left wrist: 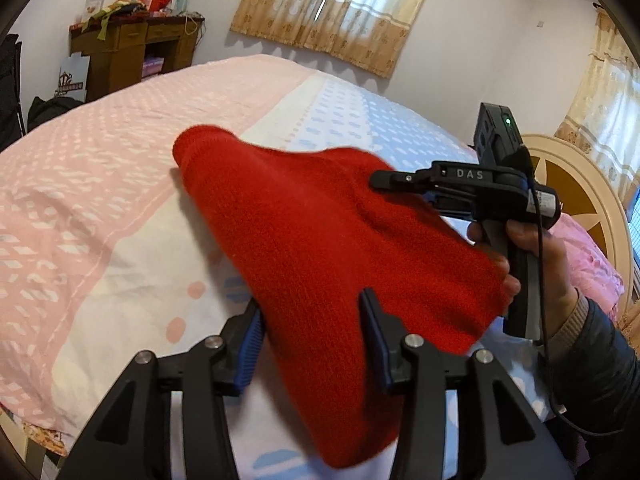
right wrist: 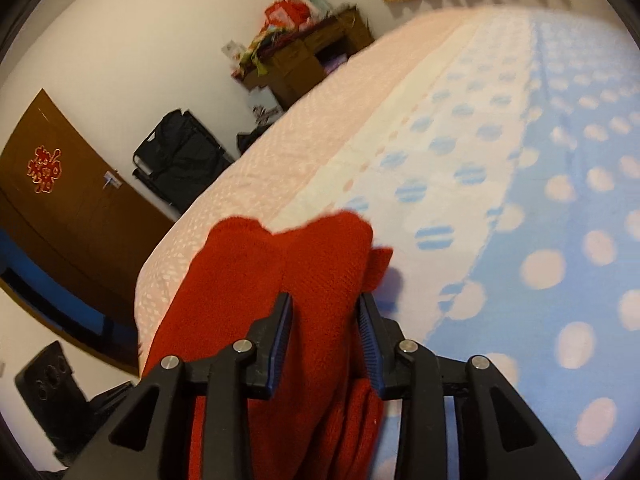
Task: Fold small clothes
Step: 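Open the right gripper and withdraw from the sweater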
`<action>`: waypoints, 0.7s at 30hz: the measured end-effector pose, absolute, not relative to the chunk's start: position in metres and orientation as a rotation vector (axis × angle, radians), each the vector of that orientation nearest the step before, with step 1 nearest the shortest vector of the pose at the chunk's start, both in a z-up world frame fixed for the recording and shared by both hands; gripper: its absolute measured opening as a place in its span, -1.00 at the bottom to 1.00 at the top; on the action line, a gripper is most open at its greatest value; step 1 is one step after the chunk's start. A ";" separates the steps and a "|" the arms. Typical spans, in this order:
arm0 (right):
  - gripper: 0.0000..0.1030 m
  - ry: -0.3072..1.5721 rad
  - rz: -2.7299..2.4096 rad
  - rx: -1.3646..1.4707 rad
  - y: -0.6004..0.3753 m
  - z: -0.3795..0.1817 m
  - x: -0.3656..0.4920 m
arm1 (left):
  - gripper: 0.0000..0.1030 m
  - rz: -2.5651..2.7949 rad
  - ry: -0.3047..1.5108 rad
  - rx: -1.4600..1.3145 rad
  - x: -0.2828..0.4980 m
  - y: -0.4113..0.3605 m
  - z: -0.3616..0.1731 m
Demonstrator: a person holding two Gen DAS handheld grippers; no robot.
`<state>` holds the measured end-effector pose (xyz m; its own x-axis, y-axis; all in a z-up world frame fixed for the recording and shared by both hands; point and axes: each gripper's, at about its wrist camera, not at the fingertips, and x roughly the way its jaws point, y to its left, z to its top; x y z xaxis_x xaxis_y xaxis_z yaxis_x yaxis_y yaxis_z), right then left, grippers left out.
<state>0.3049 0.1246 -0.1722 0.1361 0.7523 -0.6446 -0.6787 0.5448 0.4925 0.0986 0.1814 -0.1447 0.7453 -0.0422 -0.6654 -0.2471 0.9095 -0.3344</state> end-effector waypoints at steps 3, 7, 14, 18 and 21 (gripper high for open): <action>-0.16 0.909 1.053 0.110 0.110 -0.148 0.288 | -0.01 0.134 0.686 -0.399 0.096 0.179 -0.134; 0.11 0.879 1.178 0.130 0.101 -0.133 0.252 | 0.25 0.209 0.618 -0.377 0.095 0.185 -0.127; 0.11 1.034 1.084 0.072 0.101 -0.185 0.239 | 0.66 0.316 0.722 -0.447 0.100 0.215 -0.166; 0.12 0.989 1.018 0.081 0.084 -0.162 0.226 | 0.64 0.309 0.689 -0.461 0.094 0.211 -0.157; 0.26 0.856 0.941 0.020 0.069 -0.135 0.200 | 0.64 0.299 0.653 -0.429 0.082 0.199 -0.139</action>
<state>0.2004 0.0694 -0.1346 0.2937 0.7145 -0.6350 -0.6996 0.6133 0.3665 0.0820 0.1986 -0.1386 0.7567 0.1336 -0.6400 -0.3977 0.8711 -0.2883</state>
